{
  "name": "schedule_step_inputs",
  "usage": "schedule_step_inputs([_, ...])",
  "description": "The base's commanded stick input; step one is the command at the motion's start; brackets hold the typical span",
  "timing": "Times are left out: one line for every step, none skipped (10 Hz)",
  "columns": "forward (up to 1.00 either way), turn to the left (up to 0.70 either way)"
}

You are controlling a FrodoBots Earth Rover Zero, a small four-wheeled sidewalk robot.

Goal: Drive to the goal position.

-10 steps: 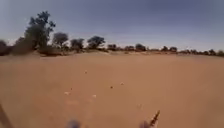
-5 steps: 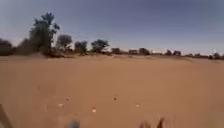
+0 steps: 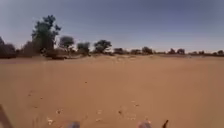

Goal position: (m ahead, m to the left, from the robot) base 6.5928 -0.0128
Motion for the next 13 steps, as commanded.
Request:
schedule_step_inputs([0.70,0.00])
schedule_step_inputs([0.70,0.00])
schedule_step_inputs([0.70,0.00])
schedule_step_inputs([0.70,0.00])
schedule_step_inputs([0.70,0.00])
schedule_step_inputs([0.70,0.00])
schedule_step_inputs([0.70,0.00])
schedule_step_inputs([0.70,0.00])
schedule_step_inputs([0.70,0.00])
schedule_step_inputs([0.70,0.00])
schedule_step_inputs([0.70,-0.18])
schedule_step_inputs([0.70,-0.35])
schedule_step_inputs([0.70,-0.35])
